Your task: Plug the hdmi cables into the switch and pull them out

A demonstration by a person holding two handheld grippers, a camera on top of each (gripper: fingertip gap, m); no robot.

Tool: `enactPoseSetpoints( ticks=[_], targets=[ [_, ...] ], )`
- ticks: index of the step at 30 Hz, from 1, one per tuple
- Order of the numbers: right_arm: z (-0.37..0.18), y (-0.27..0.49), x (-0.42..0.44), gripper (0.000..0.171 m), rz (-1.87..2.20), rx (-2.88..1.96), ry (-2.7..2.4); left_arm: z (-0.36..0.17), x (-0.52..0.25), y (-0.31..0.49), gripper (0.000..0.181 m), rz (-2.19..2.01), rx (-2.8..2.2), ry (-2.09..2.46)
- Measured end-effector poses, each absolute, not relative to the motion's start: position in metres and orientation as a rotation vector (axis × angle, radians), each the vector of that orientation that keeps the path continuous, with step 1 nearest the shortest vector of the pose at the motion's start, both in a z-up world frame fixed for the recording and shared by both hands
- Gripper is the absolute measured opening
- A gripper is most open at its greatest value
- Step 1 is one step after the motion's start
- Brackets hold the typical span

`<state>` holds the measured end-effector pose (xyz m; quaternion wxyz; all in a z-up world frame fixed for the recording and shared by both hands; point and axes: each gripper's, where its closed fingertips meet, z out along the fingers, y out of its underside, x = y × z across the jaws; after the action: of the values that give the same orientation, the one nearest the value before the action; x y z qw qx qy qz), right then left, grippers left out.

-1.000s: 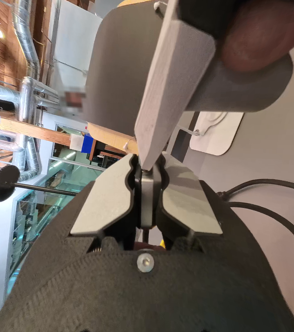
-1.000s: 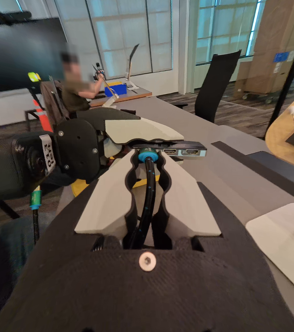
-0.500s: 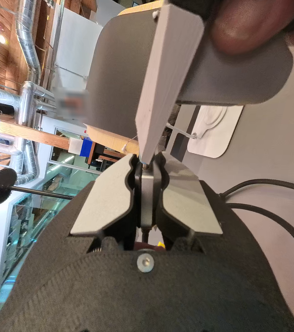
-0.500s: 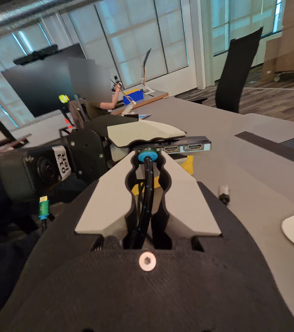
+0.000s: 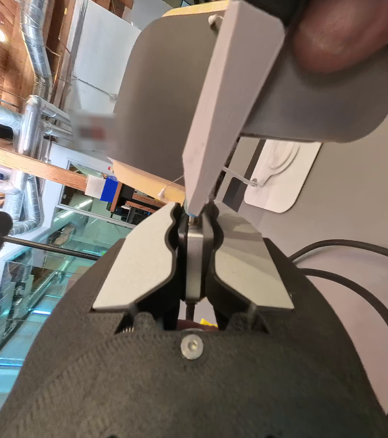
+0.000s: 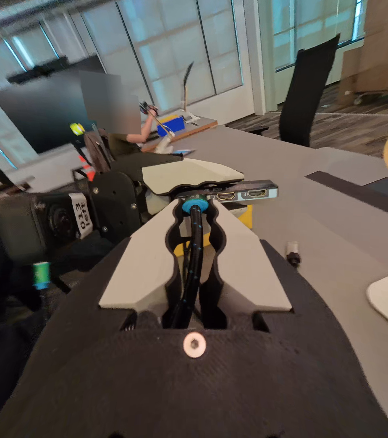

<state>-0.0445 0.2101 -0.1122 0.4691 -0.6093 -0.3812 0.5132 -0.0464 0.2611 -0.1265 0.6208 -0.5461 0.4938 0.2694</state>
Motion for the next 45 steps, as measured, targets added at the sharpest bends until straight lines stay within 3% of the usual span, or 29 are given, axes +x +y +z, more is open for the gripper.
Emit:
enactPoseSetpoints(
  ticks=[5,11,17,21,27,33,45],
  targets=[
    [-0.107,0.208,-0.045,0.018,0.837,-1.442,-1.059,-0.12,-0.045,0.26,0.022,0.589,-1.248,1.092],
    [-0.106,0.207,-0.044,0.018,1.347,-1.494,-0.923,-0.118,-0.048,0.258,0.022,0.641,-1.228,1.101],
    [-0.074,0.207,-0.021,0.017,0.86,-1.36,-1.006,-0.135,-0.082,0.273,0.021,0.545,-1.393,0.995],
    [-0.084,0.217,-0.015,0.018,0.869,-1.41,-1.034,-0.114,-0.065,0.258,0.022,0.489,-1.359,0.996],
    [-0.052,0.213,0.021,0.018,0.881,-1.372,-0.964,-0.12,-0.073,0.256,0.022,0.502,-1.407,1.032],
    [-0.004,0.209,0.093,0.019,0.799,-1.365,-0.891,-0.118,-0.077,0.247,0.022,0.508,-1.402,1.046],
    [0.088,0.205,0.349,0.018,0.357,-1.344,-0.546,-0.133,-0.081,0.245,0.022,0.473,-1.424,1.046]
  ],
)
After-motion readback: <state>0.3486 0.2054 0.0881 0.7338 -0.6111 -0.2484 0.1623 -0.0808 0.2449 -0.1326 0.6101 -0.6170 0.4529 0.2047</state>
